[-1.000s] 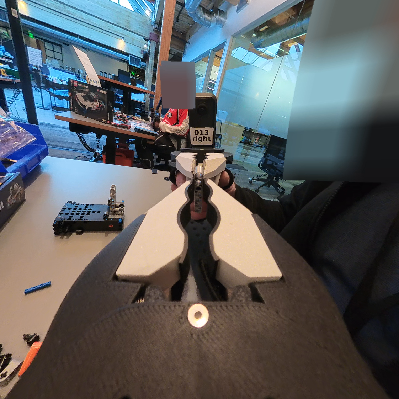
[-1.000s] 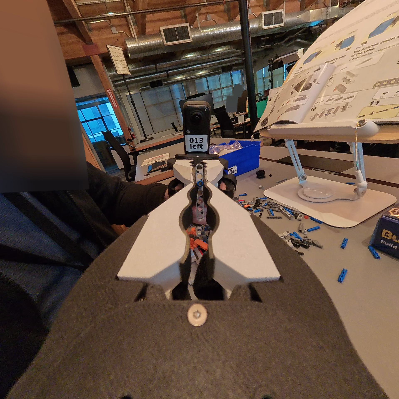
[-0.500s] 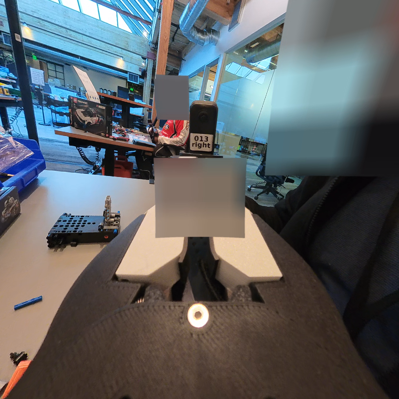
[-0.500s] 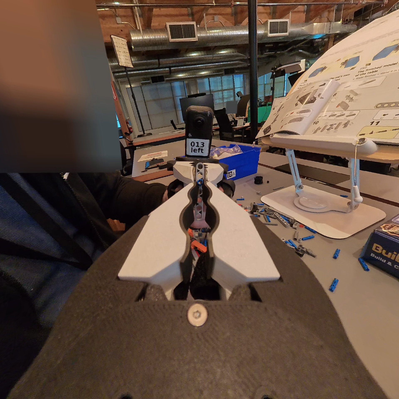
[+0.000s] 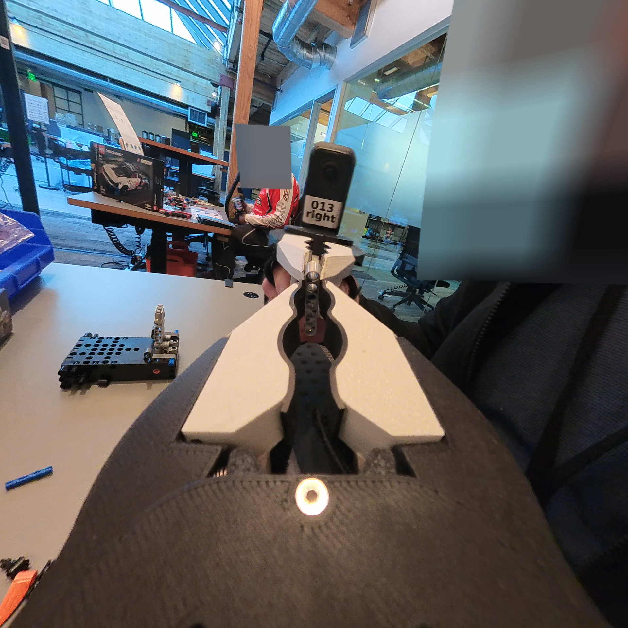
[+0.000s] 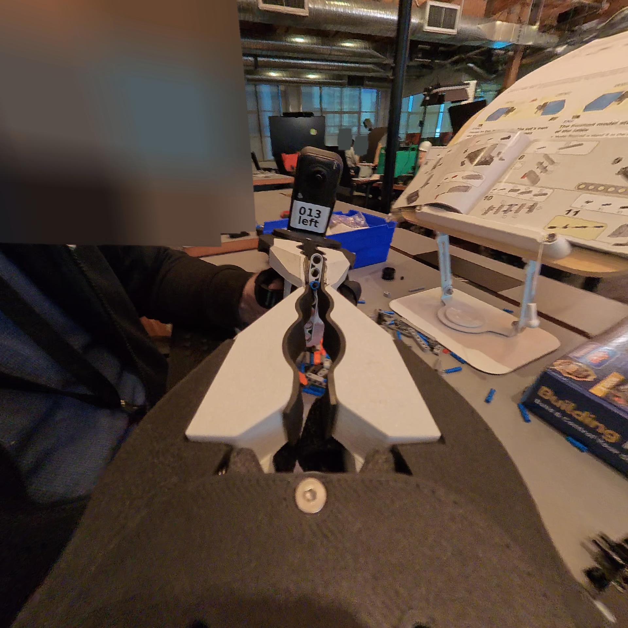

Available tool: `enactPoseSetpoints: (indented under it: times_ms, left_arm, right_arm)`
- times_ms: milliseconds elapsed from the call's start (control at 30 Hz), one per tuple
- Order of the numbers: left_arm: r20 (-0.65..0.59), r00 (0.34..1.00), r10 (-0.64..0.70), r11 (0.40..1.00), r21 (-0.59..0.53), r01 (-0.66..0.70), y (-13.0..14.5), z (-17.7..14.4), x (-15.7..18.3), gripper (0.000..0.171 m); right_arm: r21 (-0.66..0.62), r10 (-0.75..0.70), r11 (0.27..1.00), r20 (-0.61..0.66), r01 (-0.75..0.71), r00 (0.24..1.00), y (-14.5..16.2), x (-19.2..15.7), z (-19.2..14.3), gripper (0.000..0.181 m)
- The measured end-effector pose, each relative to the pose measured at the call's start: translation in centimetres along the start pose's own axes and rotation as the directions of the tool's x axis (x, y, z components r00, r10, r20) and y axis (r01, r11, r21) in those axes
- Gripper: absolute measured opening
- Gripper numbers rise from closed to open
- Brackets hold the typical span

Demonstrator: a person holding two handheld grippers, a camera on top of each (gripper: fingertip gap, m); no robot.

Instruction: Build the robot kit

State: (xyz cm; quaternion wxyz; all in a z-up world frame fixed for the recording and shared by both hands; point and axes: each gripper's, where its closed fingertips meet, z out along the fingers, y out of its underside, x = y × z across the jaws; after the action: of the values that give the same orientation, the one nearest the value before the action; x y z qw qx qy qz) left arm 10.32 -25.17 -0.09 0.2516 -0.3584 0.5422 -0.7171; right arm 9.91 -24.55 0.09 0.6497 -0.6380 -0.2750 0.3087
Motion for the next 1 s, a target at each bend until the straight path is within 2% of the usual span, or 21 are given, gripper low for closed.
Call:
enactPoseSetpoints:
  times_ms: [167, 267, 433, 567, 700, 833, 1000]
  left_arm:
    - [-0.023, 1.000, -0.016, 1.000, -0.002, 0.016, 0.2, 0.0, 0.2, 0.006]
    - [-0.025, 1.000, 0.008, 1.000, -0.011, -0.008, 0.1, 0.0, 0.4, 0.006]
    - [-0.014, 1.000, -0.010, 1.000, 0.018, 0.010, -0.2, 0.0, 0.0, 0.006]
    - [0.012, 1.000, 0.004, 1.000, -0.008, -0.004, -0.2, -0.3, -0.4, 0.005]
    - [0.001, 1.000, 0.013, 1.000, -0.026, -0.013, 0.2, 0.2, 0.0, 0.005]
    - [0.017, 0.999, 0.030, 0.998, -0.057, -0.029, 0.7, 0.3, -0.2, 0.005]
    - [0.008, 0.997, 0.071, 0.995, -0.075, -0.070, 0.8, 0.8, 0.3, 0.006]
  right_arm:
    - [-0.073, -0.115, 0.991, -0.059, 0.111, 0.992, 0.5, -0.2, 0.2, 0.001]
    - [-0.061, -0.094, 0.994, -0.040, 0.091, 0.995, 0.4, -0.4, 0.2, 0.001]
    - [-0.047, -0.083, 0.996, -0.079, 0.079, 0.993, 0.3, 0.2, 0.2, 0.000]
    - [0.059, 0.000, 0.998, -0.076, 0.005, 0.997, -0.6, 0.8, -0.4, 0.000]
    - [0.029, 0.005, 1.000, -0.063, -0.003, 0.998, 0.2, 0.6, 0.0, 0.000]
    - [0.080, 0.061, 0.995, -0.029, -0.059, 0.998, -0.4, 0.7, -1.0, 0.000]
    - [0.013, 0.055, 0.998, -0.014, -0.054, 0.998, 0.5, 0.2, -0.7, 0.000]
